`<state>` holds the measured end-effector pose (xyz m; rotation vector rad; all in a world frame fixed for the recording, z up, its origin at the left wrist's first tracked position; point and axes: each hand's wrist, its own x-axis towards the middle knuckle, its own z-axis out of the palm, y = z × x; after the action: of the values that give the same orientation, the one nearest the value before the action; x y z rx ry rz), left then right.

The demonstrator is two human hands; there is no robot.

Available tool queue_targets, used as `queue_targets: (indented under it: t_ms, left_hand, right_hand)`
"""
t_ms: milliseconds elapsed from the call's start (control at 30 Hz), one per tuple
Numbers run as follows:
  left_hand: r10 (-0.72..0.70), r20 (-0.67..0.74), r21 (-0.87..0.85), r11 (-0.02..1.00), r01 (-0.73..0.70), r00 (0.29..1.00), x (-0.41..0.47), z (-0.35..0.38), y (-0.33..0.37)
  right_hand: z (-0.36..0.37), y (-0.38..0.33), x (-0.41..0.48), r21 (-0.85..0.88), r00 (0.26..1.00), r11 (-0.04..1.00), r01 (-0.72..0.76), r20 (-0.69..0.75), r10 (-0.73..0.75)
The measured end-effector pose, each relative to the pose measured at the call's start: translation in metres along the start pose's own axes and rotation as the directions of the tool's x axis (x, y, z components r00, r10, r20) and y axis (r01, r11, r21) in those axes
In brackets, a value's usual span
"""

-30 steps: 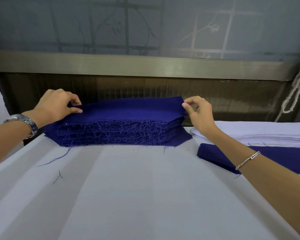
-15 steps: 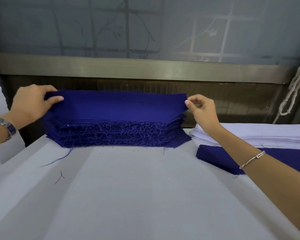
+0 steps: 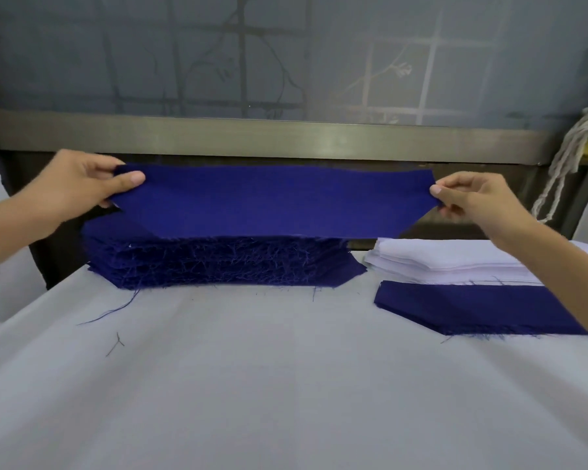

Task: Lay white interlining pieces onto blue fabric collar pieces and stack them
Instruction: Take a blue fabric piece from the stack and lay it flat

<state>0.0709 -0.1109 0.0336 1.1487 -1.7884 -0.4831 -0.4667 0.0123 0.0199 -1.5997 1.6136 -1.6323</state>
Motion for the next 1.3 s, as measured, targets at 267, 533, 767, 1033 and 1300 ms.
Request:
queue_targets:
  t_ms: [267, 533, 767, 1033, 1300]
  left_hand:
    - [-0.29, 0.491, 0.074, 0.954, 0.292, 0.822, -0.04, 0.025, 0.002]
    - [-0.385, 0.62, 0.142, 0.912, 0.385, 0.684, -0.094, 0.073, -0.011]
    - [-0.414, 0.708, 0.227, 0.901, 0.37, 0.572, -0.118, 0.091, 0.002]
    - [-0.513, 0.65, 0.371, 0.858, 0.356, 0.561, -0.135, 0.095, 0.007]
    - [-0.535, 0.57, 0.381, 0.845, 0.376, 0.623, -0.142, 0.102, 0.015]
  right_hand:
    - [-0.097, 0.026, -0.038, -0.129, 0.94, 0.965, -0.227, 0.228, 0.252]
    - [-0.146, 0.076, -0.084, -0.345, 0.825, 0.851, -0.396, 0.274, 0.494]
    - [-0.158, 0.105, -0.101, -0.486, 0.706, 0.778, -0.398, 0.379, 0.598]
    - [-0.16, 0.128, -0.111, -0.551, 0.655, 0.754, -0.357, 0.427, 0.623]
    - [-0.157, 0.13, -0.113, -0.568, 0.642, 0.741, -0.358, 0.427, 0.637]
